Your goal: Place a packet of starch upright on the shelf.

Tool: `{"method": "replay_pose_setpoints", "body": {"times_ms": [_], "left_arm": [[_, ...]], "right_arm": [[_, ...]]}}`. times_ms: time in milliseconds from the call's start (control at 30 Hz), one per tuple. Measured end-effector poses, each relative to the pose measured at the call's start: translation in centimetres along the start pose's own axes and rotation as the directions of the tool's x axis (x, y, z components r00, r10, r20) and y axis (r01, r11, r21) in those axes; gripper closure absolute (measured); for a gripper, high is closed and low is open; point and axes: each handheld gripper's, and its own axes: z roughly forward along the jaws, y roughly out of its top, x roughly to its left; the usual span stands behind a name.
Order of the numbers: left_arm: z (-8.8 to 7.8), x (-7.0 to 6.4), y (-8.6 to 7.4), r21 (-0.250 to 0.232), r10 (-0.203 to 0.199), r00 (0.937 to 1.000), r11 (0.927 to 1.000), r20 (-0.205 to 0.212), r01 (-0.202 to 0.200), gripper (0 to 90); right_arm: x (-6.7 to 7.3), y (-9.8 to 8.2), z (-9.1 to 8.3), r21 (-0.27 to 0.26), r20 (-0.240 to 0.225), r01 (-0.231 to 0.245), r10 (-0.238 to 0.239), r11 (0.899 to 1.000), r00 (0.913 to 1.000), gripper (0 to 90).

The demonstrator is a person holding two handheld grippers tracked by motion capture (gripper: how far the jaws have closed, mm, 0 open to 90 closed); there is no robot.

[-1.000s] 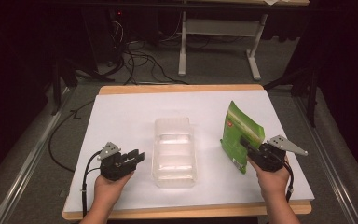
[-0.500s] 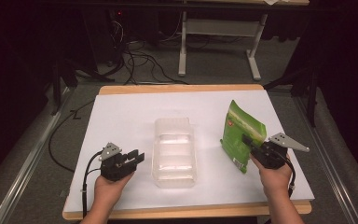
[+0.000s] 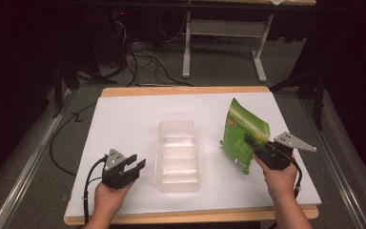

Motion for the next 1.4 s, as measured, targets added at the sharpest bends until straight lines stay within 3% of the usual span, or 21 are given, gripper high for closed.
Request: {"method": "replay_pose_setpoints", "body": {"times_ms": [233,467,800,1133,1400], "left_arm": [[0.2,-0.8,0.0,0.014,0.037,0.9983,0.9993,-0.045,-0.036,51.7],[0.2,-1.2,0.0,0.015,0.06,0.9967,0.9981,-0.054,-0.06,47.9],[-0.3,-0.3,0.1,-0.003,0.019,0.9979,0.9998,-0.063,-0.019,43.0],[-0.5,0.3,0.1,-0.009,-0.002,0.9982,1.0,-0.06,0.002,42.0],[-0.6,0.3,0.1,-0.007,-0.006,0.9983,1.0,-0.058,0.005,41.7]], "right_arm": [[0.7,0.8,0.1,-0.019,-0.066,0.015,-0.016,1.0,0.9977,86.6],[2.2,1.7,0.5,-0.023,-0.123,0.054,-0.057,0.998,0.9908,86.7],[4.1,3.6,2.1,-0.05,-0.226,0.095,-0.104,0.994,0.9687,86.6],[4.4,4.7,3.6,-0.079,-0.304,0.093,-0.113,0.993,0.946,86.7],[5.1,5.5,4.7,-0.07,-0.366,0.117,-0.134,0.991,0.9209,86.7]]}}
